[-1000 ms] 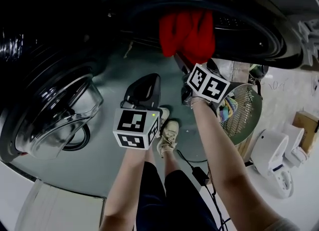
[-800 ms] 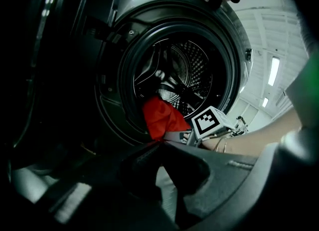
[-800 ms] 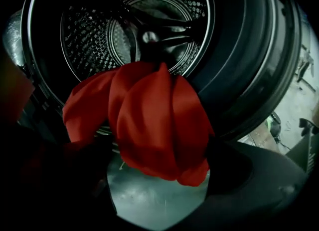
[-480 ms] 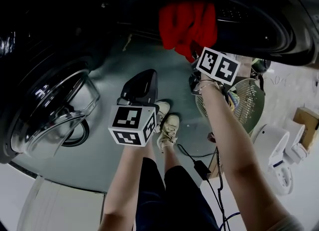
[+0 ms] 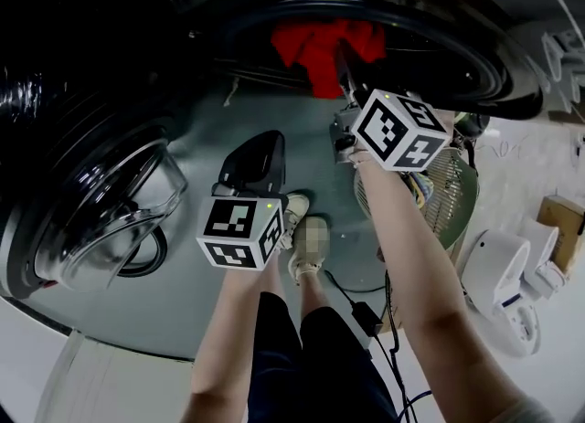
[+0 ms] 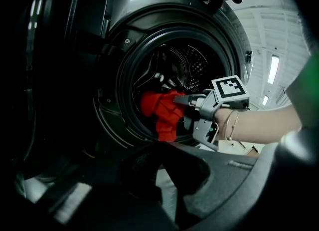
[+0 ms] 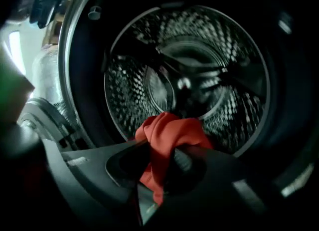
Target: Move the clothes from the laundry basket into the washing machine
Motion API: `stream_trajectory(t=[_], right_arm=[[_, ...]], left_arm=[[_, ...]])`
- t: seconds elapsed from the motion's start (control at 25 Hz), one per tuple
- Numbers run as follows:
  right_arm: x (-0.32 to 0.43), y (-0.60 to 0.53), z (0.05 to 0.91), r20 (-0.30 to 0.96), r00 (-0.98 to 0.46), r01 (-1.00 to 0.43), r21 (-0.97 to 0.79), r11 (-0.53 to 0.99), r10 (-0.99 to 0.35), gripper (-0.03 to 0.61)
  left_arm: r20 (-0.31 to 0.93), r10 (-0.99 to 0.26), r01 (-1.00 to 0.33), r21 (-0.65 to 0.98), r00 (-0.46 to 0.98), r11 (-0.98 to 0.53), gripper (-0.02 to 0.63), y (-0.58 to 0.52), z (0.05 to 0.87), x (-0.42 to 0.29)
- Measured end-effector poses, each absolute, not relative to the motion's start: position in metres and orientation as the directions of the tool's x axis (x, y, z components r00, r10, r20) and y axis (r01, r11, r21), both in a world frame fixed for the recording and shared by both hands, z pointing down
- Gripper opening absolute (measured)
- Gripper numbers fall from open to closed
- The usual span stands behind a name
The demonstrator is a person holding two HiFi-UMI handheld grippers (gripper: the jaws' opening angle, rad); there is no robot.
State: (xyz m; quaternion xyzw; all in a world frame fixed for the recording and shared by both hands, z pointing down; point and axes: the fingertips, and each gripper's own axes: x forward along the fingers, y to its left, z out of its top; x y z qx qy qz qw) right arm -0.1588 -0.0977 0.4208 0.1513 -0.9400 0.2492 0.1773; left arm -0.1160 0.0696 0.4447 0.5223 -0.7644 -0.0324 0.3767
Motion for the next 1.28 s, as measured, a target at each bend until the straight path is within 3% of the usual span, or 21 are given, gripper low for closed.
stream_trajectory(t=[0.24,0.28,0.36,0.44,0.56,0.64,0.96,1.16,1.28], right_arm=[[-0.202,-0.120,0.380,0.283,-0.932,-0.327,-0.380,0.865,-0.228,0.099],[-0.207,-0.120,0.378,0.286,-0.933,-0.321,-0.375,0.870,-0.220,0.132],[-0.212,-0.120,0.382,0.318,-0.924,-0.327,-0.375,0.867,-0.211,0.314],[-0.209,-0.118,0.392,0.371,-0.902,-0.360,-0.366,0.858,-0.220,0.442],[-0.198,-0.115,0.413,0.442,-0.868,-0.401,-0.355,0.845,-0.226,0.566],[-0.190,-0.111,0.424,0.476,-0.853,-0.410,-0.360,0.838,-0.213,0.609],[-0.140,-0.095,0.417,0.486,-0.850,-0.426,-0.411,0.806,-0.201,0.607],[-0.064,-0.078,0.417,0.519,-0.838,-0.435,-0.445,0.783,-0.171,0.545],[-0.003,-0.075,0.418,0.538,-0.825,-0.464,-0.467,0.753,-0.175,0.473]], left_arm=[[0.523,-0.834,-0.781,0.441,-0.177,0.442,0.002,0.063,0.433,-0.125],[0.520,-0.835,-0.782,0.441,-0.177,0.441,0.002,0.062,0.432,-0.126],[0.517,-0.838,-0.783,0.442,-0.176,0.437,0.002,0.060,0.430,-0.128],[0.516,-0.840,-0.785,0.446,-0.169,0.431,0.002,0.058,0.430,-0.128],[0.516,-0.843,-0.787,0.452,-0.153,0.420,0.002,0.054,0.430,-0.124],[0.517,-0.844,-0.791,0.453,-0.143,0.412,0.002,0.052,0.430,-0.121],[0.523,-0.845,-0.815,0.438,-0.112,0.380,0.002,0.047,0.423,-0.105],[0.531,-0.845,-0.839,0.430,-0.063,0.333,0.002,0.027,0.415,-0.068],[0.535,-0.845,-0.862,0.437,0.019,0.258,0.002,0.010,0.414,-0.029]])
